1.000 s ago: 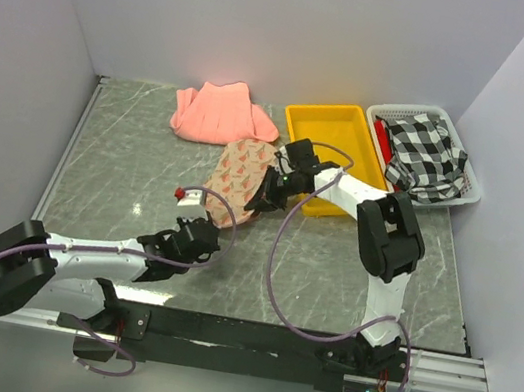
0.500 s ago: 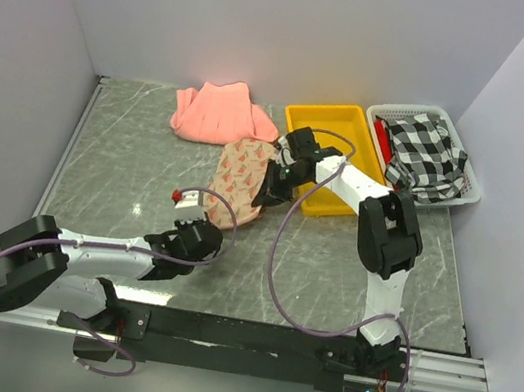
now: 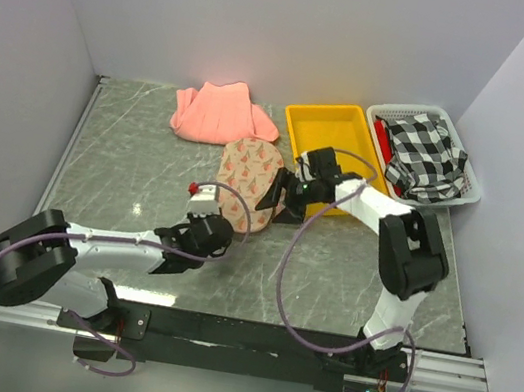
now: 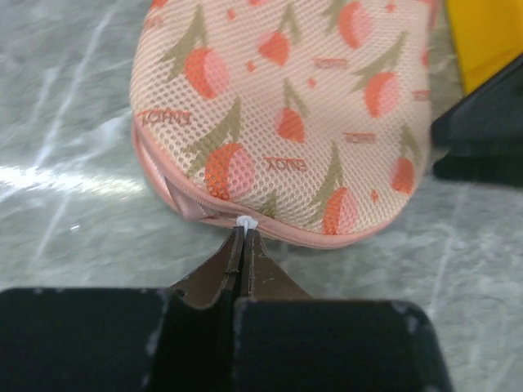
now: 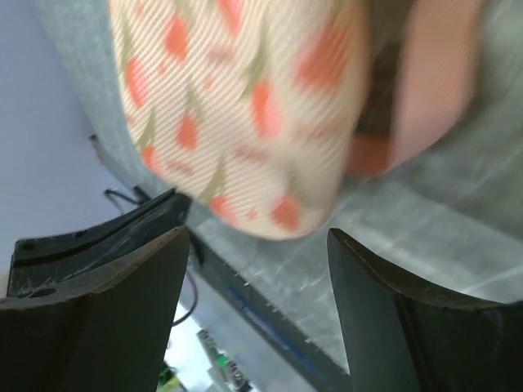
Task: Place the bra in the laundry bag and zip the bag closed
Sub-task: Zip the zipper on the laundry bag.
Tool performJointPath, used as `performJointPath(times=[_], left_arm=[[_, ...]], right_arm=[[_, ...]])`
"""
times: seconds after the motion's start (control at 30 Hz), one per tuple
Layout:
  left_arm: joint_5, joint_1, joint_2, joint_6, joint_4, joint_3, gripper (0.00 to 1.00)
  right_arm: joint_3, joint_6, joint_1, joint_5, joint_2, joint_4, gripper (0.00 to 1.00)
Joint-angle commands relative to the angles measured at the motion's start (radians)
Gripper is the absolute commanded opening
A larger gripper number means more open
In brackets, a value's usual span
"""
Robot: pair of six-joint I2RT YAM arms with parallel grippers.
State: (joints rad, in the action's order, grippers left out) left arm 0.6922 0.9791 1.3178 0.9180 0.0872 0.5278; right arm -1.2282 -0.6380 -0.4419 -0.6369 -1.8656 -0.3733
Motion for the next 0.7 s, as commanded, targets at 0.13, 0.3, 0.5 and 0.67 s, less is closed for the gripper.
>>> performJointPath(times=[0.13,0.3,0.5,0.67], left_arm=[[-0.026,0.055,0.098,-0.083,0.072,0.161,0.01],[-0.04,0.082,0.13,-0.093,0.083,0.198,0.01],[-0.023,0.098,0.152,-0.097,0.077,0.232,0.01],[-0.017,0.101,0.153,-0.114,0.08,0.253,0.01]], right_arm=[[0.231,-0.253,-0.046,-0.055,0.227,0.296,0.77],[0.271,-0.319,-0.052,-0.063,0.23,0.346,0.78],[0.338,-0.39,-0.06,-0.044,0.253,0.412,0.78],[0.361,-0.414,-0.063,-0.023,0.25,0.425,0.78]])
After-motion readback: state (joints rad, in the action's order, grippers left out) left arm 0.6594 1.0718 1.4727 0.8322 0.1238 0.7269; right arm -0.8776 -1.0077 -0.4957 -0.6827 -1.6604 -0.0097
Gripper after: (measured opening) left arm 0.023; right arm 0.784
